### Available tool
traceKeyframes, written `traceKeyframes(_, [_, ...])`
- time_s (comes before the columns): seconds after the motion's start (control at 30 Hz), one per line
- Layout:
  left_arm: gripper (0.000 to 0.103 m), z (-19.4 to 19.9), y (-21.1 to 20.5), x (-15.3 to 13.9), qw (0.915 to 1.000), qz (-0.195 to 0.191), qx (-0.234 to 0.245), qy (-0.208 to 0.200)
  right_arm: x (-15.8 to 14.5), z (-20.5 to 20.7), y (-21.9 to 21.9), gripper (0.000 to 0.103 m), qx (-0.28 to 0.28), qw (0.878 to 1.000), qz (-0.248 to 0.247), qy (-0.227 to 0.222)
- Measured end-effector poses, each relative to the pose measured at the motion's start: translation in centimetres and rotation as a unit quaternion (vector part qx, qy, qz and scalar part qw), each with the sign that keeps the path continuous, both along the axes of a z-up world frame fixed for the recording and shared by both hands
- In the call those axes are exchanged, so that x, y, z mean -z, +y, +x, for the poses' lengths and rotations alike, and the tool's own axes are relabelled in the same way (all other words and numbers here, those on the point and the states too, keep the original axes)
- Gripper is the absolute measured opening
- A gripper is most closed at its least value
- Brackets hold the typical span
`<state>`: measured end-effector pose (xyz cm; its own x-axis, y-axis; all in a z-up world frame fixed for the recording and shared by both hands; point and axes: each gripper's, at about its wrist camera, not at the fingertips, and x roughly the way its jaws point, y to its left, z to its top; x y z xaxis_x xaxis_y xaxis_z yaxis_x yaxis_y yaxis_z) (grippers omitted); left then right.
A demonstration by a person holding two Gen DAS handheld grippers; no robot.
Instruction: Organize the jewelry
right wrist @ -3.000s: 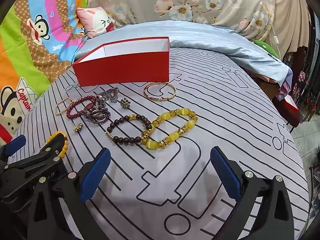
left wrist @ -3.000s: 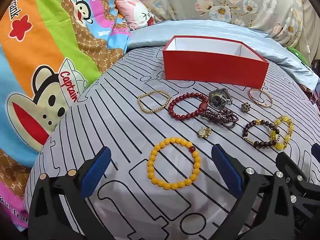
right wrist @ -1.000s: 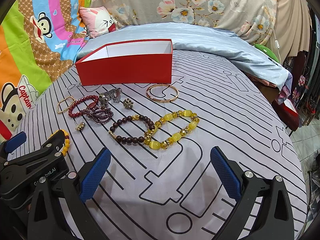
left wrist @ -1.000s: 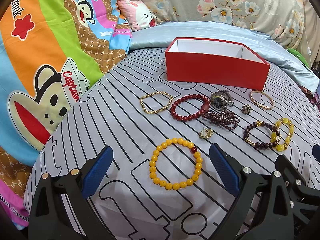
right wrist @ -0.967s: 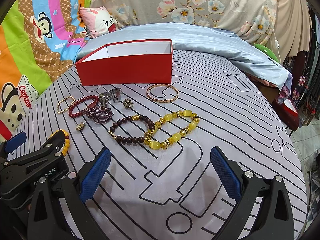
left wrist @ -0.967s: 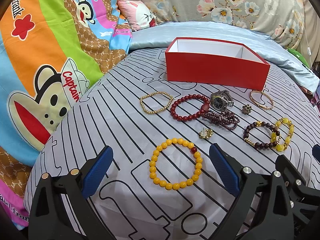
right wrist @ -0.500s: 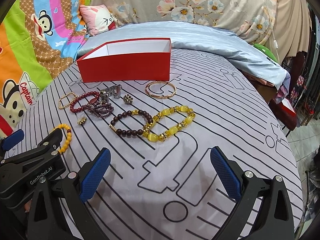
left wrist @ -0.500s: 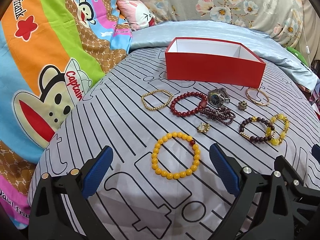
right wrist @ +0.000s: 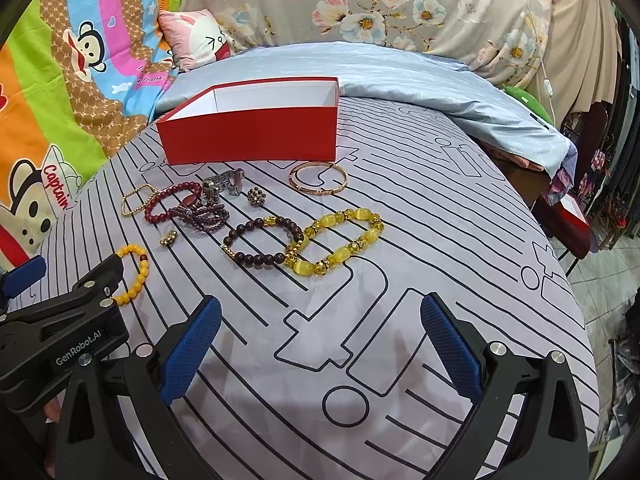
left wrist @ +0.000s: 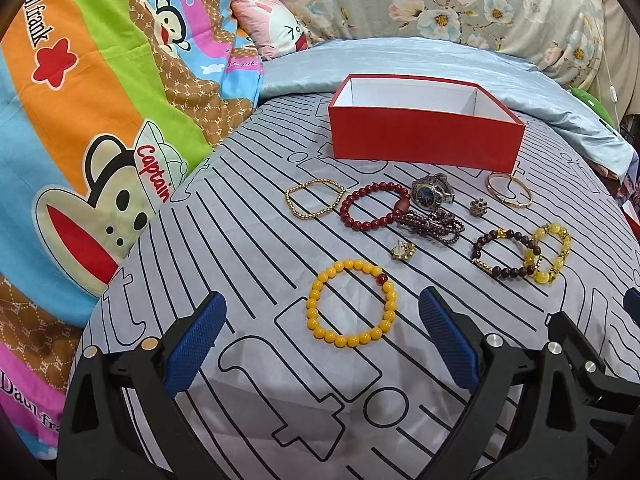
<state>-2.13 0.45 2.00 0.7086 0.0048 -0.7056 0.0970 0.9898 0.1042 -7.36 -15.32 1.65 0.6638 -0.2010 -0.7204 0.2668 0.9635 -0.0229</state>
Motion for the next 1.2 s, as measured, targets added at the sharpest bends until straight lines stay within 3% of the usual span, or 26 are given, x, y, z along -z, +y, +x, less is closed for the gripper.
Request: traceKeyframes(1.2, [0.092, 0.17, -0.11, -0.27, 1.0, 0.001, 0.002, 0.004, -0.61, 0.06, -0.5, 0.096, 0.002, 1.0, -0.003, 0.0])
